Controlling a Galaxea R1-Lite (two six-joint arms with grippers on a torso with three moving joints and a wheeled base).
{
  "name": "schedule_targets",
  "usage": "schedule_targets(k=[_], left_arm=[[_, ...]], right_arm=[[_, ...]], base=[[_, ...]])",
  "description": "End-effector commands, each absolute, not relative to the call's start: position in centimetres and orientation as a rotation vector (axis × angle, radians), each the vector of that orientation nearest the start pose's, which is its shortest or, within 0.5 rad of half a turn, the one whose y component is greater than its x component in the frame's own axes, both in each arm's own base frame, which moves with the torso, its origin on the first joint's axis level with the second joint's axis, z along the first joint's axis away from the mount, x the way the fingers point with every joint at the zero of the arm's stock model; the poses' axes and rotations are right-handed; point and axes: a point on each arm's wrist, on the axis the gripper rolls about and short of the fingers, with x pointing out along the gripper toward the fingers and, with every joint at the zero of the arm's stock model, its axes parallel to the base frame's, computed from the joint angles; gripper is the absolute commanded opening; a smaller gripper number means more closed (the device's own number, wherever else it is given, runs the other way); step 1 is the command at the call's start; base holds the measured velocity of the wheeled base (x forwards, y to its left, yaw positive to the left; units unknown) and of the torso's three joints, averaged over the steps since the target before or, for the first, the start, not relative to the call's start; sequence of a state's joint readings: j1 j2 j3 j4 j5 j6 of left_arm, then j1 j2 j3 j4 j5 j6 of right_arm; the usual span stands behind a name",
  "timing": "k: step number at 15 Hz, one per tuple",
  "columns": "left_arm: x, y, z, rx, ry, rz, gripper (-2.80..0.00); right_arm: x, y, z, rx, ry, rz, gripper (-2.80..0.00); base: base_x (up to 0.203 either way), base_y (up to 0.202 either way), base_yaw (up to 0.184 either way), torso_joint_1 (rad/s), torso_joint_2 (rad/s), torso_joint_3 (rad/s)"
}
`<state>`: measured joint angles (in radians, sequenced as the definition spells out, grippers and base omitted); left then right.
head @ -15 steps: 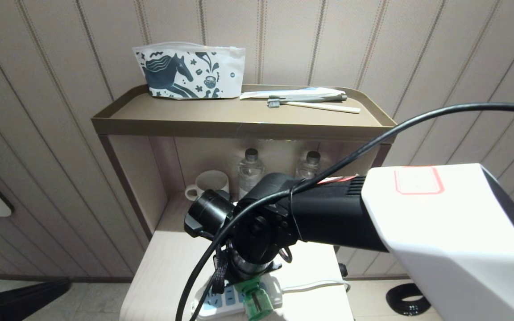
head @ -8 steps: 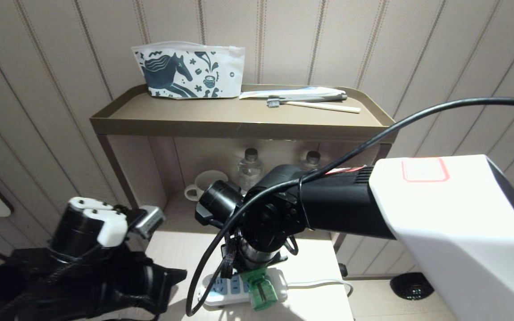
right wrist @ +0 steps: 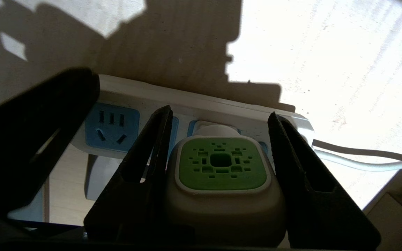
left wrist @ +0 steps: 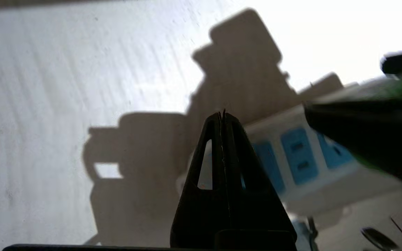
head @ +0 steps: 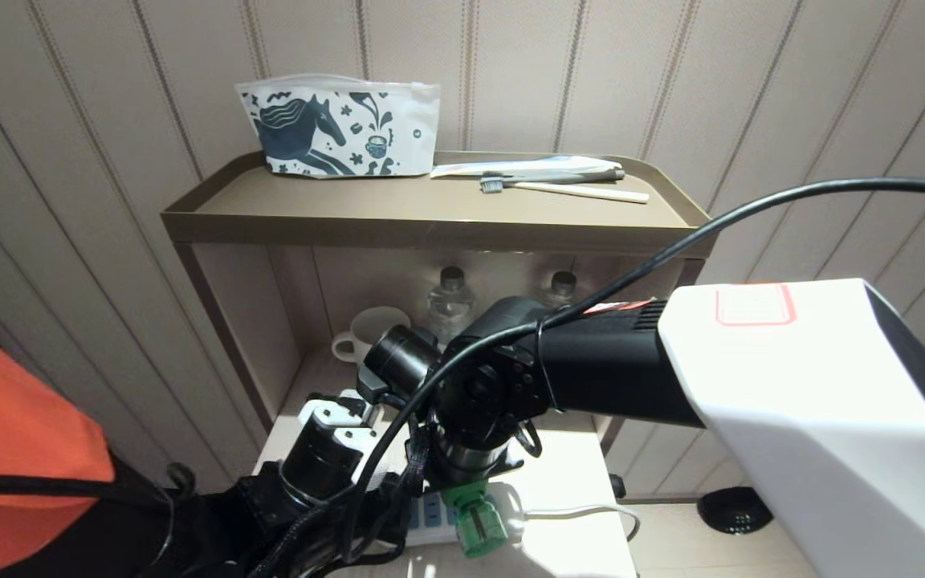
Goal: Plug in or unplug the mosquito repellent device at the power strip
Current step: Hold the socket with your left hand and unplug it with your right hand
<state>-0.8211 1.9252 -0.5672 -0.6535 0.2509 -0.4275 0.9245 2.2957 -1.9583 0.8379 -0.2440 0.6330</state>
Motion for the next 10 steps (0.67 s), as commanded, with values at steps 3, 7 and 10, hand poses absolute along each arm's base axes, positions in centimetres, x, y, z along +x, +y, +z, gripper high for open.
schedule_targets(k=[3, 7, 10], left_arm=[[20.5, -21.5, 4.4, -0.015, 0.731, -0.391, -2.8], [20.1, -21.0, 5.8, -0.043, 0.693, -0.398, -2.8], [19.5, -19.6, 8.5, -0.093, 0.621, -0.4, -2.8]], right_arm=[[26.2, 33.9, 14.2, -0.098, 1.117, 0.248, -2.8], [26.8, 33.5, 13.9, -0.09, 1.122, 0.232, -2.8], [27.2, 33.3, 13.7, -0.086, 1.128, 0.22, -2.8]], base=[[0.0, 0.0, 0.0, 0.0, 0.0, 0.0], [0.0, 0.0, 0.0, 0.0, 0.0, 0.0], [0.0, 0.0, 0.0, 0.0, 0.0, 0.0]])
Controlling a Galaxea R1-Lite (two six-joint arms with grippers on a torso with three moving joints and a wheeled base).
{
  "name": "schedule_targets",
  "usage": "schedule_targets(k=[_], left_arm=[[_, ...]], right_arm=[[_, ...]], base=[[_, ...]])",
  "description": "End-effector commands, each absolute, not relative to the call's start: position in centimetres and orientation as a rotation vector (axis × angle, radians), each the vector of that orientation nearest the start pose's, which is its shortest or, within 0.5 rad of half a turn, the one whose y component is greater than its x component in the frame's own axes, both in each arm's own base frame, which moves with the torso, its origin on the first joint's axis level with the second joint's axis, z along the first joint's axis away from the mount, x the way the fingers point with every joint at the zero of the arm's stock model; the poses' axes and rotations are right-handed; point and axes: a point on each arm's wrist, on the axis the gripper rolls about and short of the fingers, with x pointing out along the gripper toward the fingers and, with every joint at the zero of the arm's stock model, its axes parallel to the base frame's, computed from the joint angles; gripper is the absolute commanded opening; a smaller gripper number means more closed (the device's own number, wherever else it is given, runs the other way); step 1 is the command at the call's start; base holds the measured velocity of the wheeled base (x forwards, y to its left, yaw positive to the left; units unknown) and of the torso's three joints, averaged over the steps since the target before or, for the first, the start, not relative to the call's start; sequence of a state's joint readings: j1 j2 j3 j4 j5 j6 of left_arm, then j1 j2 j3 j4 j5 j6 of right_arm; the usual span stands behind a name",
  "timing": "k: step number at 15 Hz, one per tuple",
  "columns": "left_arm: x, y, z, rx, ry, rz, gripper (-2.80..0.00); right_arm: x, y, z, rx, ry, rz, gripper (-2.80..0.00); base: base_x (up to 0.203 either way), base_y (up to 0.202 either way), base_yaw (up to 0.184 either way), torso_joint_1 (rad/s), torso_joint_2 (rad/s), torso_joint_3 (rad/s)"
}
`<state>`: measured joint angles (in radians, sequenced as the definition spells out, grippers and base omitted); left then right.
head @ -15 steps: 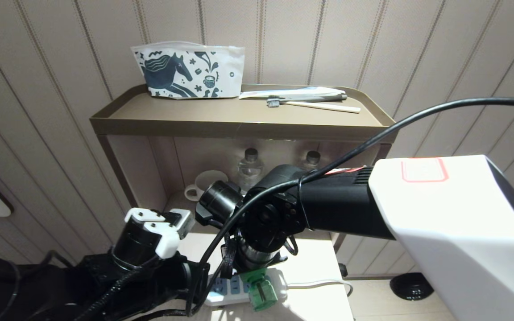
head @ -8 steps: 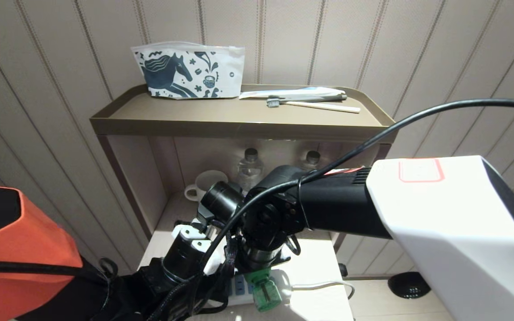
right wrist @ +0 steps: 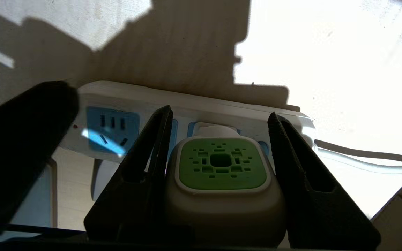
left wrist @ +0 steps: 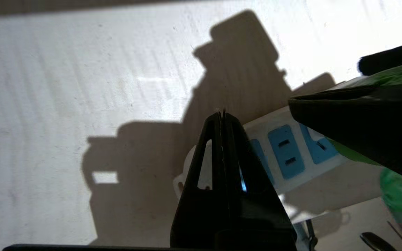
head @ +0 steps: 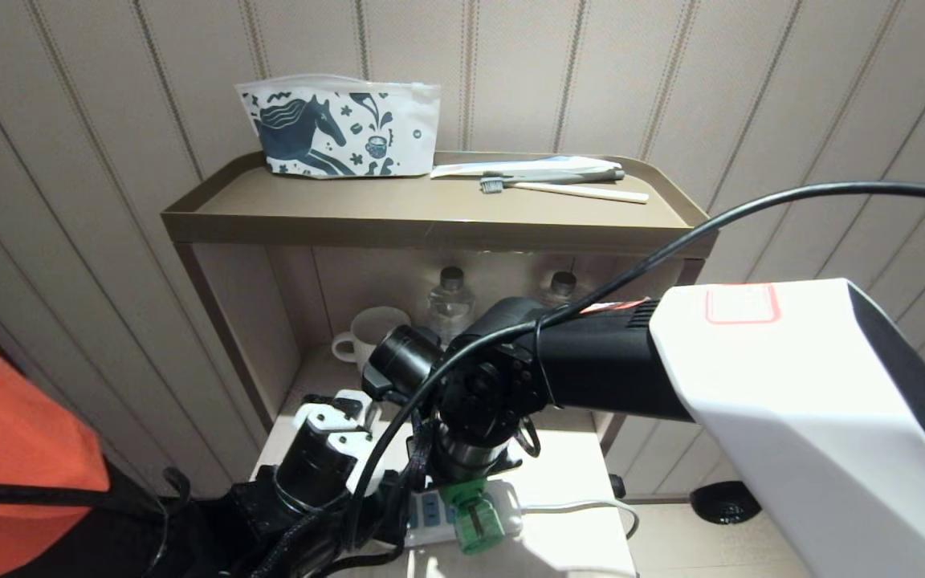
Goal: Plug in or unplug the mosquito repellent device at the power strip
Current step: Hold the socket with your left hand and unplug it with your right hand
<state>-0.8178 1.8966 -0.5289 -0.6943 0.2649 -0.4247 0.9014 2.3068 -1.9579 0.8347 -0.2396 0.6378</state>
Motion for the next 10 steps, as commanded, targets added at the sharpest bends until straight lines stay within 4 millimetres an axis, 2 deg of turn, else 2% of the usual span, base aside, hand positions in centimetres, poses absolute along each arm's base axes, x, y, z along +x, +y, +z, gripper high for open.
schedule_targets(k=[1, 2, 6, 10], left_arm=[[19.2, -19.1, 9.2, -0.108, 0.601, -0.399, -2.8], [18.9, -18.7, 9.7, -0.114, 0.593, -0.399, -2.8], [17.5, -18.3, 7.5, -0.063, 0.678, -0.408, -2.8], [17.1, -18.7, 6.8, -0.043, 0.707, -0.429, -2.8]], right_arm=[[27.2, 33.2, 13.8, -0.085, 1.127, 0.22, -2.8], [27.2, 33.2, 13.8, -0.084, 1.124, 0.22, -2.8], [27.2, 33.2, 13.8, -0.085, 1.125, 0.22, -2.8], [27.3, 33.3, 13.8, -0.078, 1.118, 0.223, -2.8]], base=[[0.0, 0.0, 0.0, 0.0, 0.0, 0.0], [0.0, 0.0, 0.0, 0.0, 0.0, 0.0], [0.0, 0.0, 0.0, 0.0, 0.0, 0.0], [0.0, 0.0, 0.0, 0.0, 0.0, 0.0]])
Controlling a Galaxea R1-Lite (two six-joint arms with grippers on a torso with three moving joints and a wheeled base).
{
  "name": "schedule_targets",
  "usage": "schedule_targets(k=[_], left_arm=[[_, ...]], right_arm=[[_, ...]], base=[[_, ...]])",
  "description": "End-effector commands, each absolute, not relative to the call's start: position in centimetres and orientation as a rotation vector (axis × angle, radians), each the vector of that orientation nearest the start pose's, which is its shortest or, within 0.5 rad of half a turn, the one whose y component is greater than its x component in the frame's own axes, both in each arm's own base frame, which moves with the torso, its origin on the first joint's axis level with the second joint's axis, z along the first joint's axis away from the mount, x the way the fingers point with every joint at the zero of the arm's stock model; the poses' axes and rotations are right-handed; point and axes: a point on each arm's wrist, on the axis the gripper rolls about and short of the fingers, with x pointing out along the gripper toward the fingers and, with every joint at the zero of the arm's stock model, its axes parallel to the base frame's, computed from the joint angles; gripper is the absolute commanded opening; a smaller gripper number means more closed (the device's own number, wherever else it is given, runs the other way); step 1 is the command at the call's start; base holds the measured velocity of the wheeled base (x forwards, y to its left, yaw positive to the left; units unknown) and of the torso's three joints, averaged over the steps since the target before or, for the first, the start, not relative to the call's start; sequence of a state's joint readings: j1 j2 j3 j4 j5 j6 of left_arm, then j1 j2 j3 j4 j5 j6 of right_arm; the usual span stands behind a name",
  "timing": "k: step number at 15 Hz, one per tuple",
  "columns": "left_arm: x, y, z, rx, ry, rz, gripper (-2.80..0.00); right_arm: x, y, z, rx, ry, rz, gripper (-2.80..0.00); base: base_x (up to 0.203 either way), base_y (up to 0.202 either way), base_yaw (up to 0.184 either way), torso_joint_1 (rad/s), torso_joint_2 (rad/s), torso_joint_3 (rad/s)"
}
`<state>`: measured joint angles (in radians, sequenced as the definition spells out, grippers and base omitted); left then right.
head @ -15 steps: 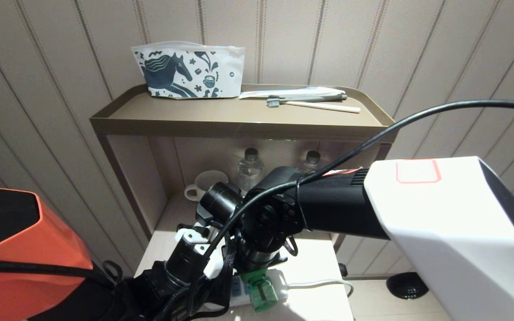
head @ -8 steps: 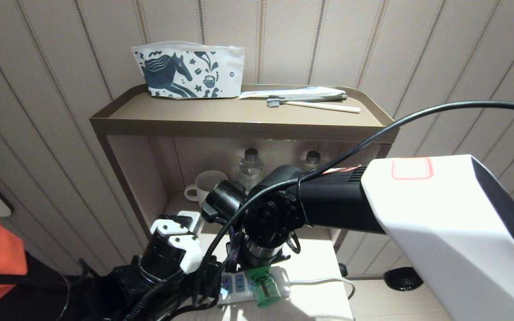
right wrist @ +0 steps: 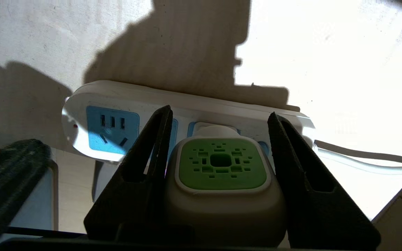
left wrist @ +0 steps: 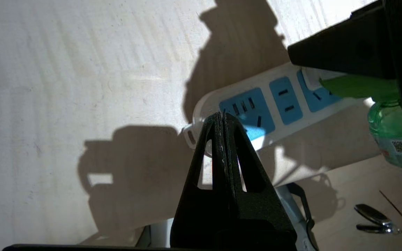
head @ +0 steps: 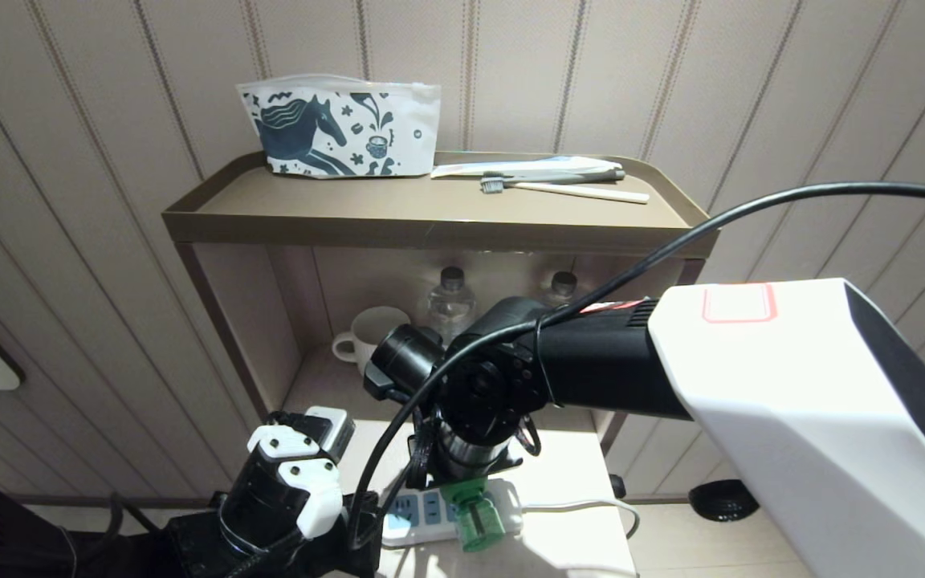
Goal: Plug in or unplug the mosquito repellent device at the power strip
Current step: Hold the socket with your left hand and unplug it with your right hand
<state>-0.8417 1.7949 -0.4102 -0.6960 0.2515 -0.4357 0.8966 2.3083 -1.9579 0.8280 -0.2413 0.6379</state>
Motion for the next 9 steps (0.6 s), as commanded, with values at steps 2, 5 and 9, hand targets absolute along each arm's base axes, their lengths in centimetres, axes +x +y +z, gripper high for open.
schedule_targets(k=[2, 5, 9], left_arm=[[16.8, -19.3, 6.7, -0.038, 0.708, -0.451, -2.8], [16.5, -20.1, 6.3, -0.026, 0.725, -0.48, -2.8], [16.6, -20.2, 6.0, -0.034, 0.725, -0.477, -2.8]], right_arm=[[27.4, 33.4, 13.6, -0.08, 1.12, 0.221, -2.8], [27.8, 33.0, 13.5, -0.072, 1.124, 0.211, -2.8], [28.1, 32.8, 13.5, -0.067, 1.126, 0.207, -2.8]], base=[[0.0, 0.0, 0.0, 0.0, 0.0, 0.0], [0.0, 0.0, 0.0, 0.0, 0.0, 0.0], [0.0, 0.0, 0.0, 0.0, 0.0, 0.0]])
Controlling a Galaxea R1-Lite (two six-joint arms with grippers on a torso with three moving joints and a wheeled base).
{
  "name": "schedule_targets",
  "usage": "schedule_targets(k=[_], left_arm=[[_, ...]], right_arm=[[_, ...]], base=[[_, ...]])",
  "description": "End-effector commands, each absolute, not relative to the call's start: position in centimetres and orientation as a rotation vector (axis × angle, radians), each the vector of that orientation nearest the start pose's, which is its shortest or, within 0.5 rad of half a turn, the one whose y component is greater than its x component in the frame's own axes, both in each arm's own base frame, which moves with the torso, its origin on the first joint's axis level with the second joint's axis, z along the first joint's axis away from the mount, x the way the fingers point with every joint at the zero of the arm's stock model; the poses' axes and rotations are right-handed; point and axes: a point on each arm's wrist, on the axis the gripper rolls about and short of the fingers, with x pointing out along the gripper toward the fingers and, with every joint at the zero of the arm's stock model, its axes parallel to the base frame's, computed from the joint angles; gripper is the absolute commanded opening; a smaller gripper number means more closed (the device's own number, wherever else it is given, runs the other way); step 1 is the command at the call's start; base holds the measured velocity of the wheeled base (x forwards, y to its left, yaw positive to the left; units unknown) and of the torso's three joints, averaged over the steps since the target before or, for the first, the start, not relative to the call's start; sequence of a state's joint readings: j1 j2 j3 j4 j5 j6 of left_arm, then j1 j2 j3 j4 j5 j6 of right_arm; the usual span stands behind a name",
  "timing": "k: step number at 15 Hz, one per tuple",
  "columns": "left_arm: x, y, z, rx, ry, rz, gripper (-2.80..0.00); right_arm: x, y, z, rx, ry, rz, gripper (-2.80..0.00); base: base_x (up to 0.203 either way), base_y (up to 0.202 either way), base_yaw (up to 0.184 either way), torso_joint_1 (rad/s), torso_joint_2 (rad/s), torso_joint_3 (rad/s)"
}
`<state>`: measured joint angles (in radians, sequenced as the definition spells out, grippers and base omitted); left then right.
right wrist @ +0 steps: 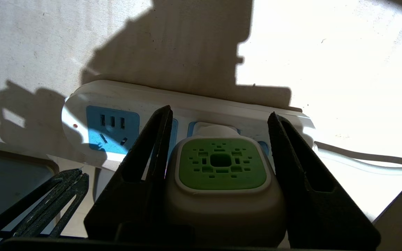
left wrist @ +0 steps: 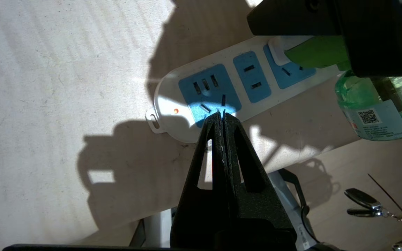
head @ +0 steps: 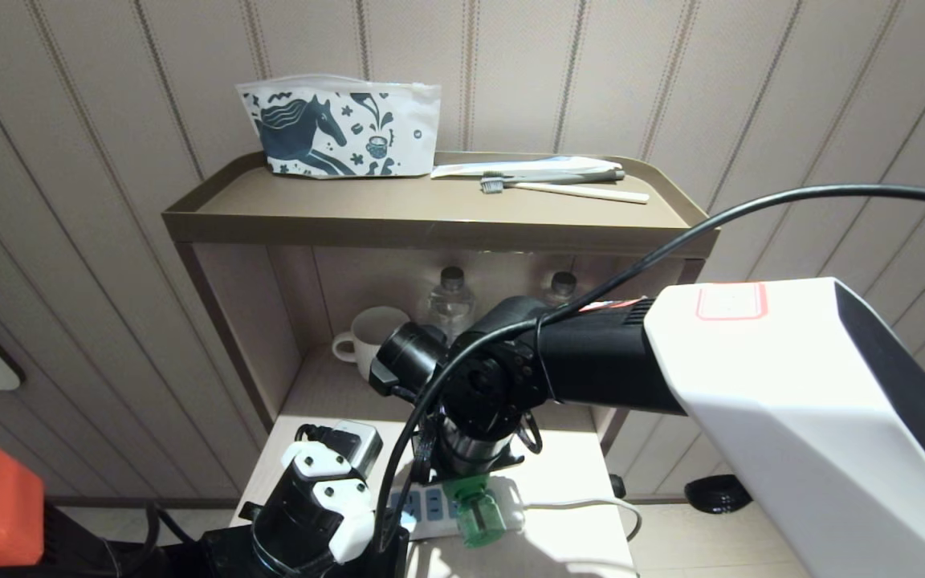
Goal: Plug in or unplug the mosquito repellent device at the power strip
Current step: Hold the socket with your left hand and unplug it with your right hand
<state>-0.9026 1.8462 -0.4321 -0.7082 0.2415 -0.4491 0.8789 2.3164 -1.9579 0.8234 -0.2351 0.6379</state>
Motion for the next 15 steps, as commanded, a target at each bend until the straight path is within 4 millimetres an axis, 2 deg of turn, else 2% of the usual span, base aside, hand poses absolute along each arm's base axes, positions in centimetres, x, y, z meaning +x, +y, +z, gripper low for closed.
schedule_targets(k=[1, 4, 8, 15], left_arm=[[16.7, -20.3, 5.9, -0.037, 0.719, -0.477, -2.8], [17.2, -20.9, 4.4, -0.041, 0.705, -0.471, -2.8], [17.1, -20.7, 2.2, -0.031, 0.699, -0.467, -2.8], [16.8, -19.8, 1.6, -0.027, 0.717, -0.452, -2.8]], right_arm=[[28.1, 32.8, 13.5, -0.067, 1.128, 0.206, -2.8], [28.2, 33.0, 13.1, -0.071, 1.133, 0.206, -2.8], [28.2, 33.0, 13.1, -0.07, 1.133, 0.206, -2.8], [28.1, 32.9, 13.2, -0.07, 1.13, 0.206, -2.8]], base=[[0.0, 0.0, 0.0, 0.0, 0.0, 0.0], [0.0, 0.0, 0.0, 0.0, 0.0, 0.0], [0.0, 0.0, 0.0, 0.0, 0.0, 0.0], [0.0, 0.0, 0.0, 0.0, 0.0, 0.0]])
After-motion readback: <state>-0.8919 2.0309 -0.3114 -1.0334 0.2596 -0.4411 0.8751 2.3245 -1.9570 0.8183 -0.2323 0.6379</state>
